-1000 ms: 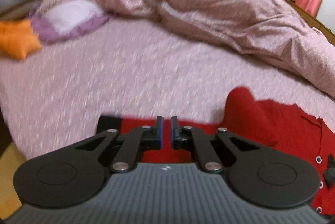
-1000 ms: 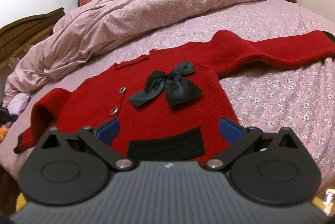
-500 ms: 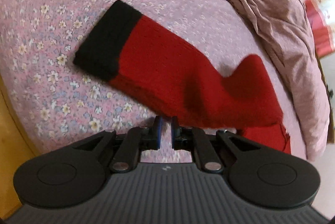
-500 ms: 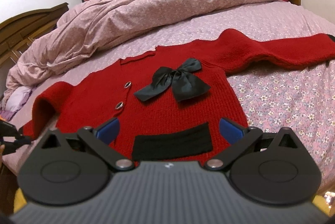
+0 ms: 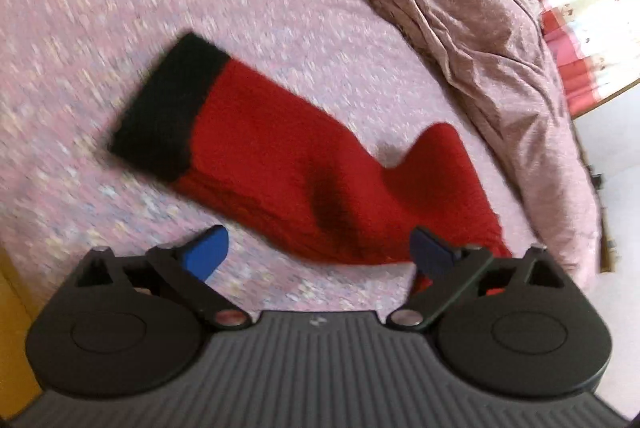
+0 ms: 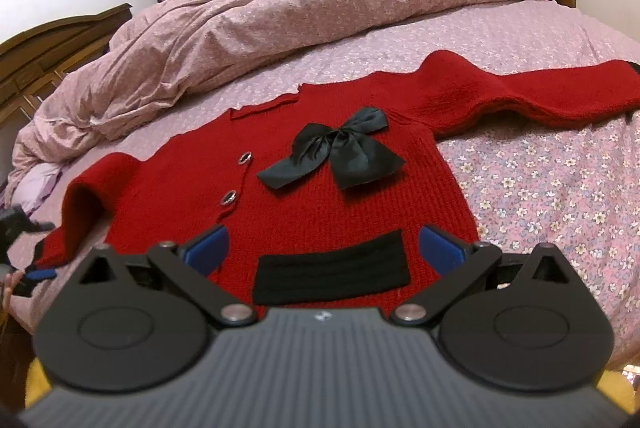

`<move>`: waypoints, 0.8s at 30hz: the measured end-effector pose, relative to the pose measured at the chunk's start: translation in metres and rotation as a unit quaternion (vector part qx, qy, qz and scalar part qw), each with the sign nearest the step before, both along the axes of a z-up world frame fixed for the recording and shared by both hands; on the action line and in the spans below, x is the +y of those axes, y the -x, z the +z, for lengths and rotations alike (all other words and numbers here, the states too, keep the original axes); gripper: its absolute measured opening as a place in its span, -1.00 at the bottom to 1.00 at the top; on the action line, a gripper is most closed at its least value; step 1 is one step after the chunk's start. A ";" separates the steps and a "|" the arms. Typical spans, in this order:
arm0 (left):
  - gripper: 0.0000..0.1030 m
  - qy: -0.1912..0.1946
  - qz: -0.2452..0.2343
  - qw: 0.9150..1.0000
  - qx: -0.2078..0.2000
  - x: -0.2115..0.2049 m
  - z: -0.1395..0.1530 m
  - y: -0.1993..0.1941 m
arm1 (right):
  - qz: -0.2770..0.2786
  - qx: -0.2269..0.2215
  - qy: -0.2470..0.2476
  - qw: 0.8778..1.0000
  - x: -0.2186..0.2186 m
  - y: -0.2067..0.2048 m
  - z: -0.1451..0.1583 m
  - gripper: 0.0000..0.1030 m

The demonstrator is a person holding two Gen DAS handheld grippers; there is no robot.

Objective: Fold small clothes
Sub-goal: 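Lift the sleeve with the left gripper and carry it across the cardigan body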

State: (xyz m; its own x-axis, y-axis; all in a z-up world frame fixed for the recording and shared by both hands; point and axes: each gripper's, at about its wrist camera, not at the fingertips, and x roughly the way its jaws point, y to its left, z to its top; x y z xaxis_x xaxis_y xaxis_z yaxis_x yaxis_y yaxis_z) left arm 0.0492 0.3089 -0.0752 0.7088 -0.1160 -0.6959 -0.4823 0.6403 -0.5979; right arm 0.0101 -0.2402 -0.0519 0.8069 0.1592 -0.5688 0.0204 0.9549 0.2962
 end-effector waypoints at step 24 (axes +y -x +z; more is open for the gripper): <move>-0.65 -0.045 0.126 0.991 -0.013 0.014 -0.023 -0.019 | 0.005 0.004 0.005 1.000 0.000 -0.005 -0.002 1.00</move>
